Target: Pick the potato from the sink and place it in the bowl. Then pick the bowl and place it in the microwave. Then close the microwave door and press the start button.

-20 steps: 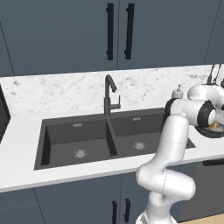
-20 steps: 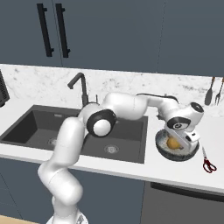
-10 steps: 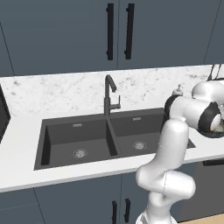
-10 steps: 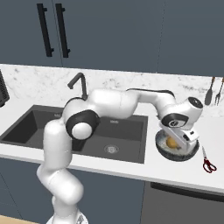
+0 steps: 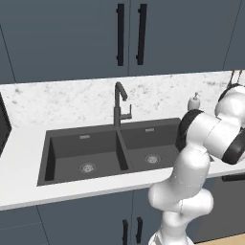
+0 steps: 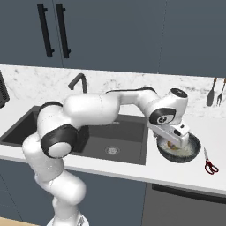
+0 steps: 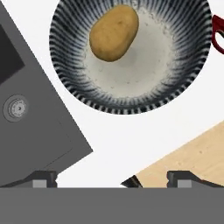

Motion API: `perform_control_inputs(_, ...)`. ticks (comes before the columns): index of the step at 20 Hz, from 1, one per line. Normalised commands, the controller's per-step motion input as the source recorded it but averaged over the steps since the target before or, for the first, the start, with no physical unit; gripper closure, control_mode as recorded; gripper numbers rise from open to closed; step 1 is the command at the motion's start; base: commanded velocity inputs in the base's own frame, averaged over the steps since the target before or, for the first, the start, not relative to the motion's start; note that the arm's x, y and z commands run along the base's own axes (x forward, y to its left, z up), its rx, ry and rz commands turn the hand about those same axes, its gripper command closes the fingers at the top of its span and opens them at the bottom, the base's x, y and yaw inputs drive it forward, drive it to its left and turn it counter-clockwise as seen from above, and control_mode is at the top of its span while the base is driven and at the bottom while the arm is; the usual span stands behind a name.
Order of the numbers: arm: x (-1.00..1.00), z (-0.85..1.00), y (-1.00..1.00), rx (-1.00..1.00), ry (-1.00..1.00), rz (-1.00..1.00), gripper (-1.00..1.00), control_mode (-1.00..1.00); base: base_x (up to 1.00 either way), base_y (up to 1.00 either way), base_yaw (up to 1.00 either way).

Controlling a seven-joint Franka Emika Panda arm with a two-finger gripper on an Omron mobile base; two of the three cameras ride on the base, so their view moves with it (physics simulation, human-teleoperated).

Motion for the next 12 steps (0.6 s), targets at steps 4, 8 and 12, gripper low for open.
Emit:
perform_control_inputs(4,-0.37,0.22,0.65,-0.14,0.05,0.15,-1.00,-1.00,0.00,0.00,0.00)
perform_control_inputs(8,-0.18,0.05,0.58,-0.11,0.05,0.15,-1.00,-1.00,0.00,0.00,0.00)
perform_control_inputs(12,0.08,0.00,0.39,0.00,0.09,0.05,-1.00,-1.00,0.00,0.00,0.00)
